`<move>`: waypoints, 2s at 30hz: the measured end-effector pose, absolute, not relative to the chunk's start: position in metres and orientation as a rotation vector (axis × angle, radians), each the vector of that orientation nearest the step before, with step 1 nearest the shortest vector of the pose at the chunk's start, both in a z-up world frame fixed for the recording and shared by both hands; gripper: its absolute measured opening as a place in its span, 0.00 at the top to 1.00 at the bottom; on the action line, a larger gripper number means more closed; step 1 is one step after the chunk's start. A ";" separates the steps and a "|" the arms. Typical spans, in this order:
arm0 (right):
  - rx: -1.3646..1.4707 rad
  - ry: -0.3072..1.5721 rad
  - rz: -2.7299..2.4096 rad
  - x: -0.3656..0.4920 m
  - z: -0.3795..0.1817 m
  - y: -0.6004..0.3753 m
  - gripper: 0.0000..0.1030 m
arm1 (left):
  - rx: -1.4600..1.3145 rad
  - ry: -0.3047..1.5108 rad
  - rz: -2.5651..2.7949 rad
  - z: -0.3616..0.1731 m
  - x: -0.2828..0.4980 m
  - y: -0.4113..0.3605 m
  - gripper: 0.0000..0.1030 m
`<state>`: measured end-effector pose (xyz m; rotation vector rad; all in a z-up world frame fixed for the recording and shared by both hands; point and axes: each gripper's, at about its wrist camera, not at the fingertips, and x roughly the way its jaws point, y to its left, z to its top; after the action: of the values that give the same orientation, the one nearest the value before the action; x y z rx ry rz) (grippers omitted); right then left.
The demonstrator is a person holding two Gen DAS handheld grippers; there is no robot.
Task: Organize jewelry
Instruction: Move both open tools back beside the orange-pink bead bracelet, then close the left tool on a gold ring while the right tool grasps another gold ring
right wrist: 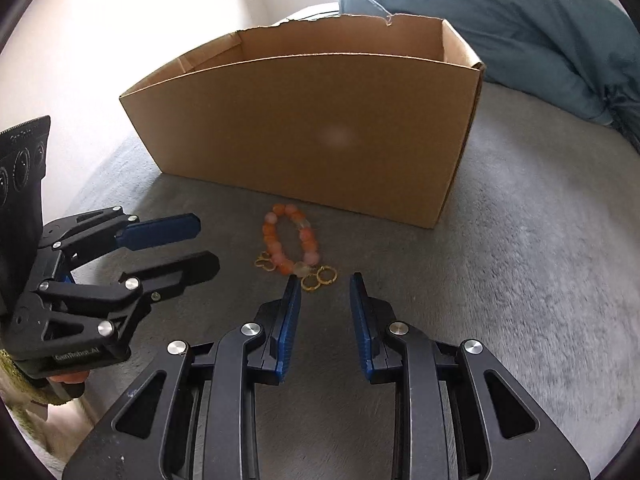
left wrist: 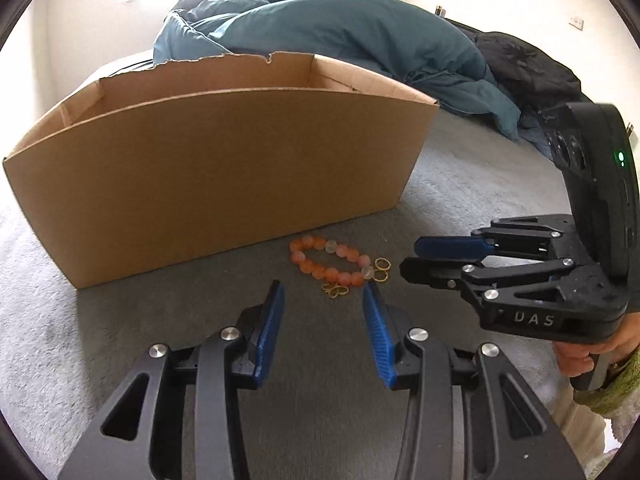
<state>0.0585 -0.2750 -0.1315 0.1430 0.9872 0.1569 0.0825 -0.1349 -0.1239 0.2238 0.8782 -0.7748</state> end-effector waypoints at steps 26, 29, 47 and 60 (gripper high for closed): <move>0.260 1.010 0.149 0.064 -0.158 -0.294 0.99 | 0.227 0.901 -0.769 -0.144 0.070 -0.135 0.62; 0.301 1.006 0.143 0.061 -0.161 -0.299 0.99 | 0.231 0.891 -0.803 -0.140 0.065 -0.140 0.62; 0.530 0.934 0.104 0.034 -0.165 -0.356 0.99 | 0.342 0.949 -0.909 -0.154 0.074 -0.204 0.80; 0.542 0.930 0.109 0.037 -0.171 -0.352 0.99 | 0.364 0.981 -0.857 -0.166 0.089 -0.222 0.81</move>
<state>0.0372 -0.3522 -0.1706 0.5421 0.9296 0.1090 0.0889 -0.2220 -0.1663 0.3644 0.9808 -0.8566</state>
